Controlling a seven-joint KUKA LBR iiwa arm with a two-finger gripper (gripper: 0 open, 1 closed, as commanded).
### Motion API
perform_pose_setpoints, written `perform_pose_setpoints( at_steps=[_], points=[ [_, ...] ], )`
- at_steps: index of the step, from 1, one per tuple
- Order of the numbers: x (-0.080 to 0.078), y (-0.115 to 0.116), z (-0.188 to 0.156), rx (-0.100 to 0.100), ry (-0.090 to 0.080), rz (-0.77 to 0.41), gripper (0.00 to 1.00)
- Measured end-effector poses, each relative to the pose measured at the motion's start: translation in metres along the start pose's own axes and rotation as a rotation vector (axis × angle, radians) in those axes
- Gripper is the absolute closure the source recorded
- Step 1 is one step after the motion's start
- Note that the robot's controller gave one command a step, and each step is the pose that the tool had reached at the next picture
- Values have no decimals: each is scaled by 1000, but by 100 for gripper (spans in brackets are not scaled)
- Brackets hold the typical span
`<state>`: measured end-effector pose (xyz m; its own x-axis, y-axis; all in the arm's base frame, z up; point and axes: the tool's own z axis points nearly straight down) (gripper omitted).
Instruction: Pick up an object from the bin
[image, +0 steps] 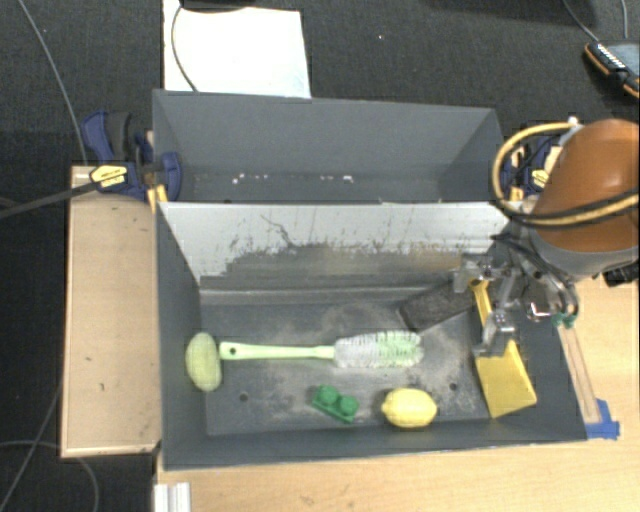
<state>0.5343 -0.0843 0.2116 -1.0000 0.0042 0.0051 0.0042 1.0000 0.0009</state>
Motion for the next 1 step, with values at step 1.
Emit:
perform_pose_setpoints(
  at_steps=[1],
  points=[
    [-2, 1, -5, 1, -8, -4, 0]
  ],
)
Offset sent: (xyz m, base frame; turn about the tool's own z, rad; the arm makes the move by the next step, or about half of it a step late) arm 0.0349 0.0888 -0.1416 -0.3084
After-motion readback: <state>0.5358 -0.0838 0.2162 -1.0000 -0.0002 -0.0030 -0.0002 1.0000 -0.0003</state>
